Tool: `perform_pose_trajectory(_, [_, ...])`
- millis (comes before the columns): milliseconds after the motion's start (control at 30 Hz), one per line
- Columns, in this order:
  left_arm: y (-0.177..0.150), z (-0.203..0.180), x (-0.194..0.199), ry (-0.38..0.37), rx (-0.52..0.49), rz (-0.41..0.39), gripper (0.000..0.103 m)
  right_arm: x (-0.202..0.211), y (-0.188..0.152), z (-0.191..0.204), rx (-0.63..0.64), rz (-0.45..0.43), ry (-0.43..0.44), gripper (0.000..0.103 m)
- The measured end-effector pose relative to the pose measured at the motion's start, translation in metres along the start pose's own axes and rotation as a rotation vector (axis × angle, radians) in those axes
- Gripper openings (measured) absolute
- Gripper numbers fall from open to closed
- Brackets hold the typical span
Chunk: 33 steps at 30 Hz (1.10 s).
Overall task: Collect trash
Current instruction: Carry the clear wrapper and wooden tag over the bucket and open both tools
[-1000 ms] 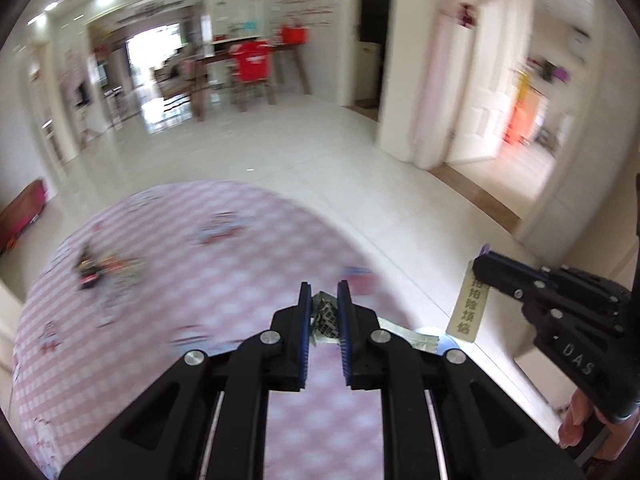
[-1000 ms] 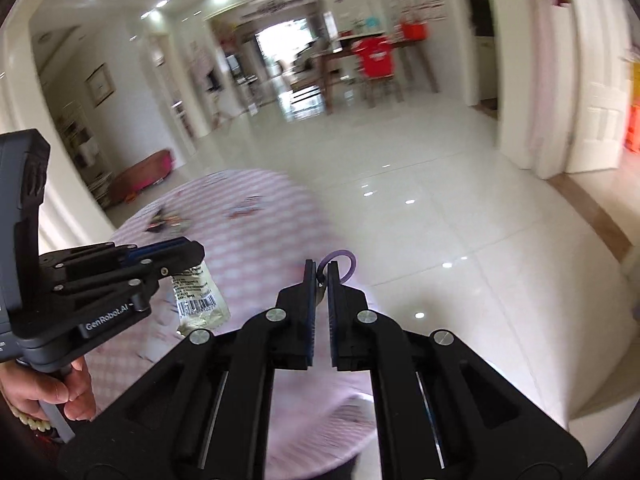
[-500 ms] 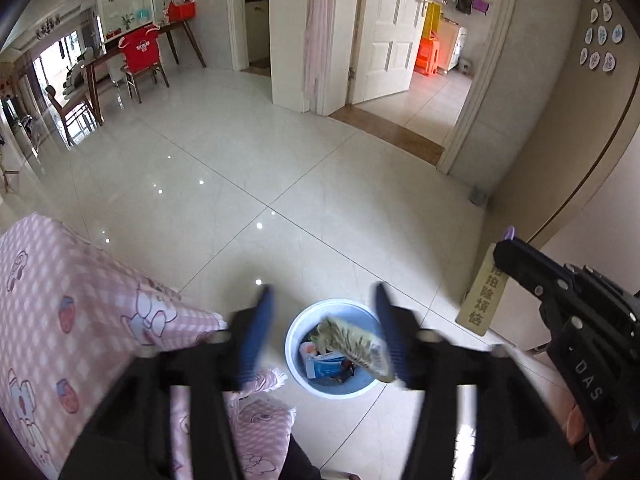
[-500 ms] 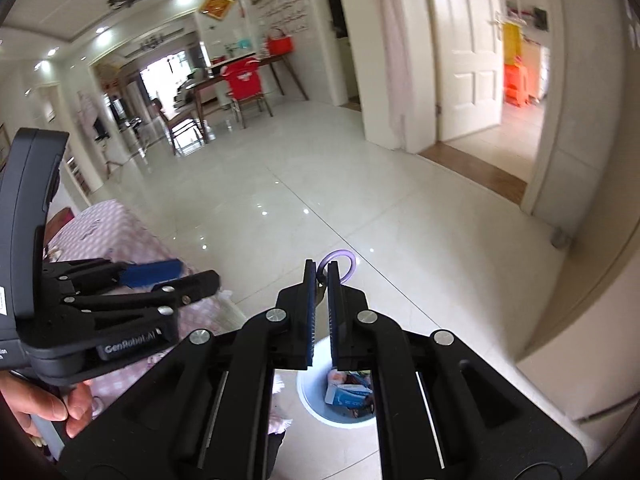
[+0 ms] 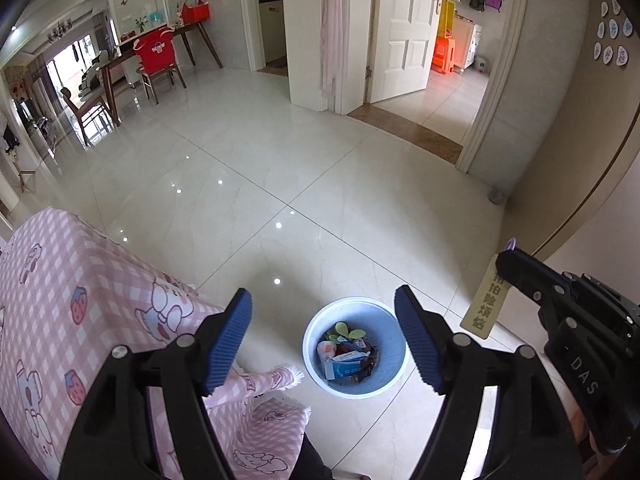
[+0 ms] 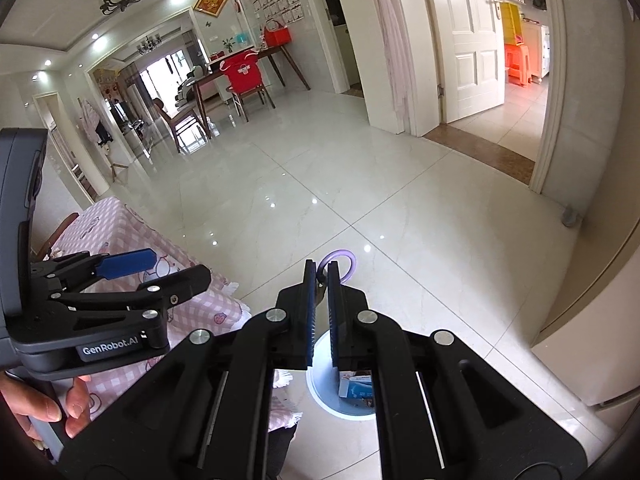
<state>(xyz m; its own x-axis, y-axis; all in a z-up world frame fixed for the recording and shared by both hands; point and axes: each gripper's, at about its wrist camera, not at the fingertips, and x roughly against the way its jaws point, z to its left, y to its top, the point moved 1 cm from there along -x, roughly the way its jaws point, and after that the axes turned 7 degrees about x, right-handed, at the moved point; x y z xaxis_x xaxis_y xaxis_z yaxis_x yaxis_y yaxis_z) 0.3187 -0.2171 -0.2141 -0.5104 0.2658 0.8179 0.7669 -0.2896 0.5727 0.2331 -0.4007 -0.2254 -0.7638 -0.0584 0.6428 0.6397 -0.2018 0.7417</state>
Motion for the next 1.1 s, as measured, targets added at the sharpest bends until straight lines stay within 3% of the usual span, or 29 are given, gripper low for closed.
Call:
perform_pose_trajectory(433, [0.009, 0.022, 0.016, 0.037, 0.034, -0.050, 0.076, -0.010, 0.008, 0.001, -0.008, -0.039, -0.010, 0.008])
perform_pose_trajectory(467, [0.010, 0.024, 0.018, 0.037, 0.037, -0.055, 0.076, -0.013, 0.008, 0.001, -0.011, -0.034, -0.009, 0.014])
perform_pose_trajectory(567, [0.011, 0.031, 0.022, 0.049, 0.041, -0.066, 0.078, -0.019, 0.007, -0.001, -0.033, -0.026, -0.017, 0.065])
perform_pose_trajectory(867, [0.011, 0.050, 0.034, 0.065, 0.056, -0.092, 0.079, -0.011, 0.010, 0.001, -0.035, -0.031, -0.005, 0.065])
perform_pose_trajectory(1100, [0.005, 0.076, 0.056, 0.068, 0.085, -0.125, 0.080, 0.007, 0.029, 0.038, 0.012, -0.063, 0.047, 0.065])
